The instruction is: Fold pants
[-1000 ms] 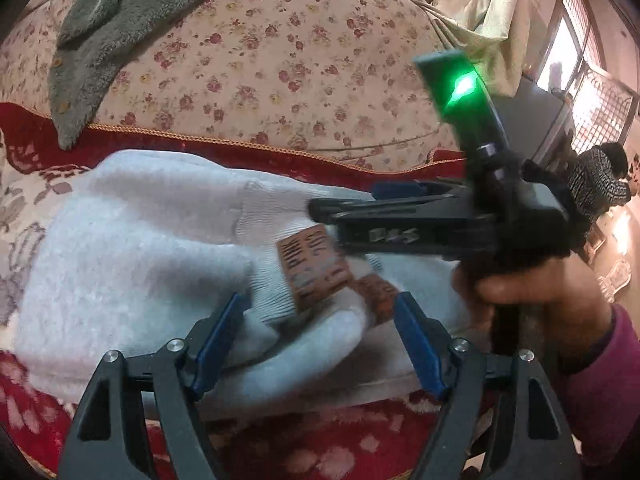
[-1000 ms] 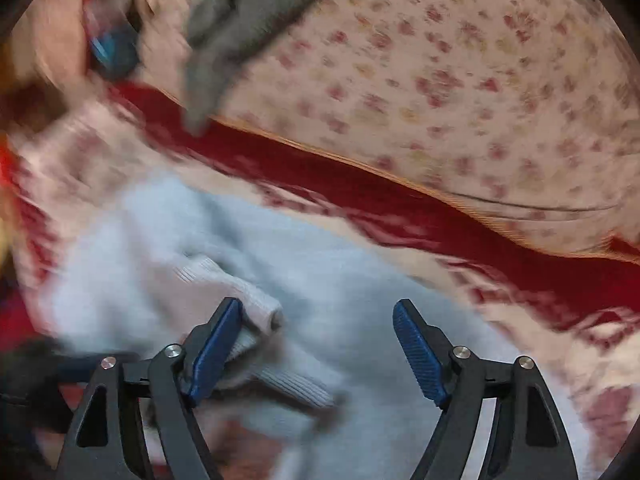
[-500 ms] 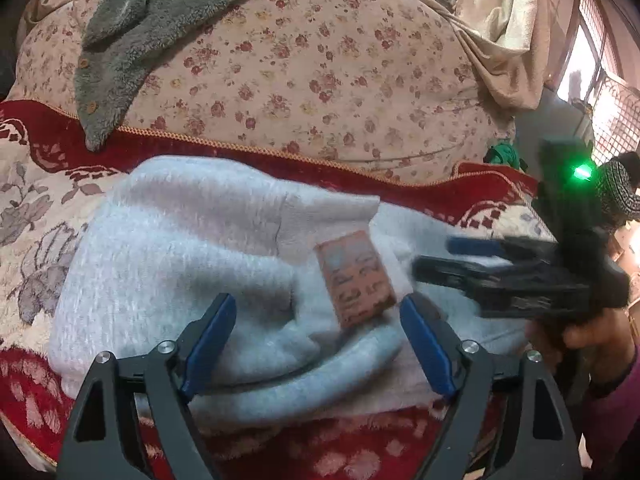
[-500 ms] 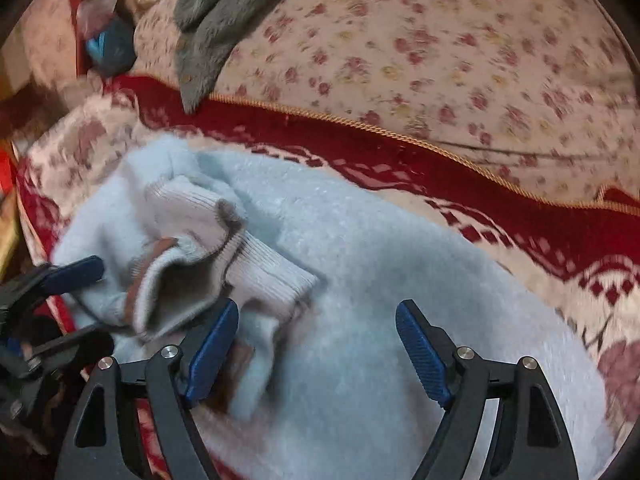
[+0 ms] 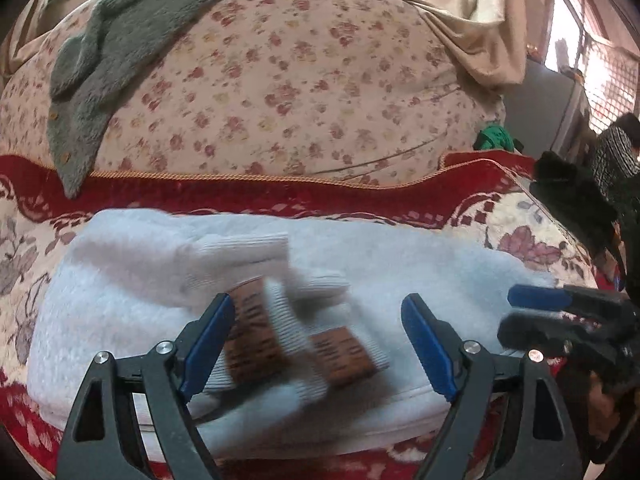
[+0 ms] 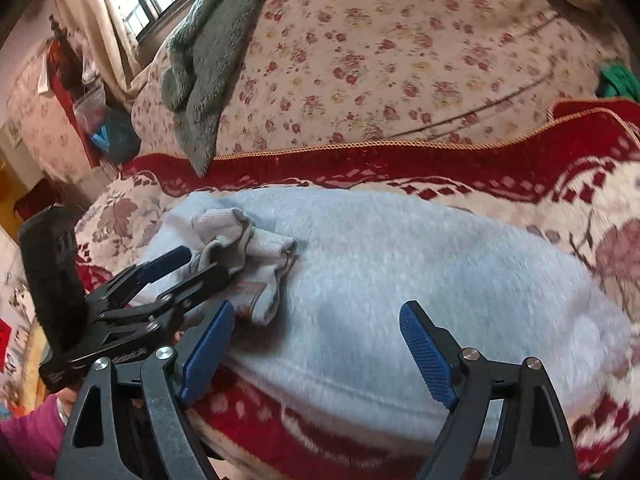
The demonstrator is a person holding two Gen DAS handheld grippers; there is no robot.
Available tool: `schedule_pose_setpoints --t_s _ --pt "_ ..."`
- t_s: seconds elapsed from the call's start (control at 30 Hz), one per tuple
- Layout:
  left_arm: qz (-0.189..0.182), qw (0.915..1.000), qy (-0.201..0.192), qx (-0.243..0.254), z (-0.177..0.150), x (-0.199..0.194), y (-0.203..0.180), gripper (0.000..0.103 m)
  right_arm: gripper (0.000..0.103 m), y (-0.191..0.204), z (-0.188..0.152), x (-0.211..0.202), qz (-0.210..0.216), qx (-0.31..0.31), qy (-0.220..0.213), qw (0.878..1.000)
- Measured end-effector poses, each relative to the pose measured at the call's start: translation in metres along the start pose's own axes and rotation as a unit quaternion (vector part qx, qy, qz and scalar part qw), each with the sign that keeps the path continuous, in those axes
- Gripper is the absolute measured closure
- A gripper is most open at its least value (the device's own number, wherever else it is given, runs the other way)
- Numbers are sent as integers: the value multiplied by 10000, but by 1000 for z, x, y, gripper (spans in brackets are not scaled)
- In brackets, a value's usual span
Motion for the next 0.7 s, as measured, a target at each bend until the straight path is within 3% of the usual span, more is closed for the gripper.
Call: schedule_pose_setpoints --t_s 0.4,0.7 --pt "8 9996 47 295 10 14 -47 15 9 -30 -32 -40 -107 468 -143 9987" --pt "-40 9990 134 421 11 27 -65 15 9 -53 -64 -45 -63 860 -20 9963"
Point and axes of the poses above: each gripper's, at about its wrist camera, not at the fingertips, and x roughly the way its jaws point, y to its left, z to its top, the point moved 5 cm from there along x, roughly the way its jaws point, and after that the axes turned 2 degrees about -x, right-handed, at the moved point
